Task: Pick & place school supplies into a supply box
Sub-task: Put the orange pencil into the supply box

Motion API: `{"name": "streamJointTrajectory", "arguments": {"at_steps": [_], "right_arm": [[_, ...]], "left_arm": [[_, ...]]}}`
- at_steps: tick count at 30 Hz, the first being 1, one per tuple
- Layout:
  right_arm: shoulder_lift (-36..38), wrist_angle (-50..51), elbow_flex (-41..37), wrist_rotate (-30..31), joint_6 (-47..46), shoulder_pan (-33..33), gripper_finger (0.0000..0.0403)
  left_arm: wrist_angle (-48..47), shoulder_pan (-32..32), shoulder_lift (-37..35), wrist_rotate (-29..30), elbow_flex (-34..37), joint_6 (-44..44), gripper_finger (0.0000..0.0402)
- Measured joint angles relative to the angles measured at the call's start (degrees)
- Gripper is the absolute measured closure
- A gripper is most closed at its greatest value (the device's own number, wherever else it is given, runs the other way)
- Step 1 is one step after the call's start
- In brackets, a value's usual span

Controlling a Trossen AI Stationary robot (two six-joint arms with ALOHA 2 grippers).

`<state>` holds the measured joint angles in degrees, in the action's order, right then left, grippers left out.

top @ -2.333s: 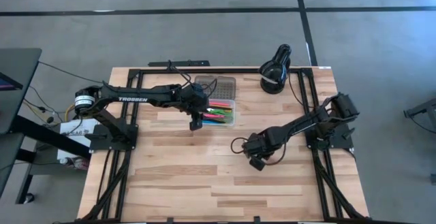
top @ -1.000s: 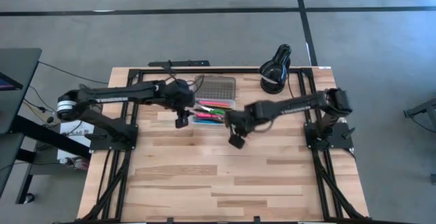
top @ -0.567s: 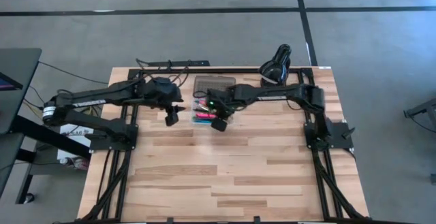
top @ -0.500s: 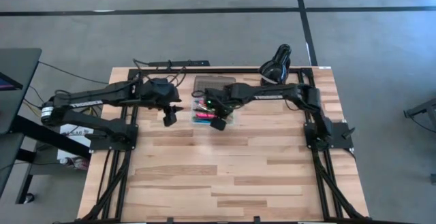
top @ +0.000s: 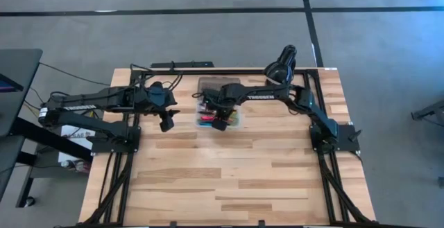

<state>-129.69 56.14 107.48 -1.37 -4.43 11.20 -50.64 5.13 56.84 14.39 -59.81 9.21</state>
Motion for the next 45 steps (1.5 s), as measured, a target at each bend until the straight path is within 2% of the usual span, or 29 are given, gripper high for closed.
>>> {"name": "streamJointTrajectory", "arguments": {"at_steps": [14, 22, 29, 45], "right_arm": [[-0.5, 2.7, 0.1, -1.7, -0.8, -3.7, 0.0385], [-0.5, 5.3, 0.1, -1.9, -2.9, -5.2, 0.036], [-0.5, 6.4, 0.1, -7.7, -4.7, -5.3, 0.034], [-0.4, 8.6, 3.8, -7.9, -4.1, -11.1, 0.0335]], "left_arm": [[0.4, 0.0, -0.3, 0.4, 0.0, 0.0, 0.0246], [0.4, 0.0, -0.3, 0.4, 0.0, -0.3, 0.0246], [0.5, 0.0, -0.3, 0.4, 0.0, -1.0, 0.0246], [0.7, 0.0, -0.3, -0.1, 0.0, -2.4, 0.0246]]}}
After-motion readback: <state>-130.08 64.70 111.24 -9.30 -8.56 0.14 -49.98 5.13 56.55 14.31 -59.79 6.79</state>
